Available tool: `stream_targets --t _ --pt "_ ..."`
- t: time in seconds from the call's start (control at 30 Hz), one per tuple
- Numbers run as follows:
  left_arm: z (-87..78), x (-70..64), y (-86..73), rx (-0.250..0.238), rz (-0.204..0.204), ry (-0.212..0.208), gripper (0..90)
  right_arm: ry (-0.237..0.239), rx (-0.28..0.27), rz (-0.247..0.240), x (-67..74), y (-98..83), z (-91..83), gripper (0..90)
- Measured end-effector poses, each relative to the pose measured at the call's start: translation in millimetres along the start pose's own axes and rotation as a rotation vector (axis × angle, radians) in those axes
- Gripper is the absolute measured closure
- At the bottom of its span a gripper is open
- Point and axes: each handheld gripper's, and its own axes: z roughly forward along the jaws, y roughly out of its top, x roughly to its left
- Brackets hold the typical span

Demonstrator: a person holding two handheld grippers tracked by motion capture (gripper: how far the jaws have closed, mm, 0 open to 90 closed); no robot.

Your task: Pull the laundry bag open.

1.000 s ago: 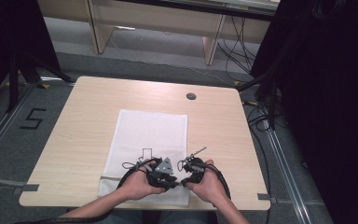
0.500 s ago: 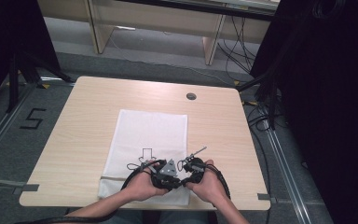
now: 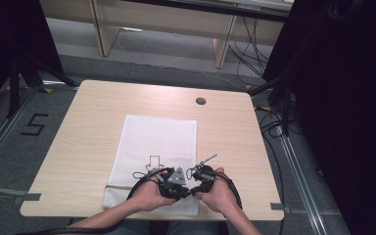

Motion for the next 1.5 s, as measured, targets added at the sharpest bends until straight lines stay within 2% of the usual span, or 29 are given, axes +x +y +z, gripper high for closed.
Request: stream_targets --t 0.03,0.1,0.2,0.23,0.33,0.37,0.47,0.53,0.6,0.7,0.73,0.77,0.8,0.83,0.9,0.93,1.03,1.1,1.13,1.17,1.2,1.23,1.3,1.33,1.37,1.4,1.43,1.47,1.5 --pt "-0.4 0.4 0.1 0.001 0.009 0.001 81.6 0.001 0.000 0.001 -0.2 -0.1 0.0 90.0" --pt "-1.5 -0.4 -0.1 -0.001 -0.017 -0.001 81.7 0.002 0.000 0.001 -0.2 0.0 0.1 90.0" --pt "-4.2 0.3 0.0 -0.002 -0.015 -0.003 81.6 -0.001 -0.001 0.002 -0.1 0.0 0.1 90.0" --pt "-4.2 0.3 -0.4 0.000 -0.012 -0.002 81.7 -0.006 0.010 0.018 0.6 0.1 -0.3 90.0" --pt "-4.3 0.9 -0.9 -0.001 -0.006 -0.003 81.7 -0.008 0.009 0.016 0.7 0.2 -0.3 90.0" --pt "-4.2 0.4 -1.1 -0.002 -0.014 -0.004 81.7 -0.002 -0.001 0.000 0.2 0.1 0.2 90.0" --pt "-5.9 2.1 -1.0 0.005 0.012 -0.003 81.7 -0.008 0.001 -0.002 1.1 -0.2 -0.1 90.0" --pt "-7.6 2.1 -1.3 0.011 0.004 0.001 81.7 -0.009 0.001 -0.003 1.0 -0.2 0.0 90.0" --pt "-7.0 1.7 -1.8 -0.007 -0.015 -0.010 81.7 -0.014 -0.001 -0.006 1.0 -0.3 0.4 90.0" --pt "-8.5 2.7 -1.9 0.002 0.002 -0.006 81.7 -0.007 0.000 -0.005 0.7 -0.2 0.1 90.0" --pt "-8.6 2.0 -2.2 -0.004 -0.013 -0.008 81.6 -0.007 0.001 -0.003 1.0 -0.3 -0.2 90.0" --pt "-8.9 2.0 -2.3 -0.001 -0.010 -0.004 81.6 -0.005 -0.003 -0.003 0.7 -0.4 0.2 90.0" --pt "-10.3 3.2 -2.4 0.007 0.002 -0.003 81.7 -0.006 -0.001 0.000 1.1 -0.4 -0.1 90.0" --pt "-10.0 2.6 -2.8 -0.005 -0.011 -0.008 81.7 -0.002 0.005 0.022 2.5 -0.6 -0.4 90.0" --pt "-11.5 3.3 -3.1 0.001 -0.004 -0.006 81.7 -0.007 -0.004 -0.004 0.7 -0.3 0.3 90.0" --pt "-11.5 2.5 -3.6 -0.006 -0.017 -0.007 81.7 -0.008 0.000 -0.005 0.9 -0.2 0.0 90.0" --pt "-12.0 3.5 -3.1 -0.002 0.008 -0.008 81.7 -0.008 -0.001 -0.005 0.7 -0.2 0.1 90.0" --pt "-12.4 2.5 -3.4 -0.004 -0.012 -0.007 81.7 -0.006 0.006 0.015 2.1 -0.4 -0.7 90.0" --pt "-13.2 3.4 -3.2 -0.008 -0.007 -0.010 81.7 -0.005 0.008 0.018 2.4 -0.5 -0.6 90.0" --pt "-13.2 2.8 -3.5 -0.007 -0.017 -0.009 81.7 -0.008 -0.003 -0.002 1.0 -0.3 0.2 90.0" --pt "-13.8 3.0 -3.6 -0.002 -0.009 -0.006 81.7 -0.009 -0.003 -0.002 1.0 -0.3 0.2 90.0" --pt "-13.8 2.9 -3.9 -0.011 -0.019 -0.012 81.7 -0.009 -0.001 -0.003 0.9 -0.2 0.1 90.0" --pt "-14.1 2.6 -3.9 -0.006 -0.014 -0.007 81.7 -0.007 0.001 0.000 1.0 -0.2 -0.1 90.0" --pt "-14.4 3.4 -3.4 -0.005 0.004 -0.007 81.7 -0.006 -0.006 0.014 1.8 -0.6 0.4 90.0" --pt "-14.7 2.9 -3.6 0.001 -0.007 -0.004 81.7 -0.006 -0.003 0.016 2.1 -0.7 0.1 90.0" --pt "-15.1 2.9 -3.5 0.005 -0.001 0.000 81.7 -0.004 0.003 0.025 2.7 -0.8 -0.3 90.0" --pt "-15.2 2.8 -3.7 -0.009 -0.011 -0.010 81.7 -0.007 -0.002 0.016 2.2 -0.8 0.0 90.0" --pt "-16.0 3.5 -3.9 0.001 -0.001 -0.006 81.7 -0.007 -0.009 0.001 1.2 -0.7 0.4 90.0" --pt "-17.6 5.1 -3.7 0.009 0.027 -0.003 81.7 -0.007 -0.008 0.001 1.2 -0.7 0.5 90.0"
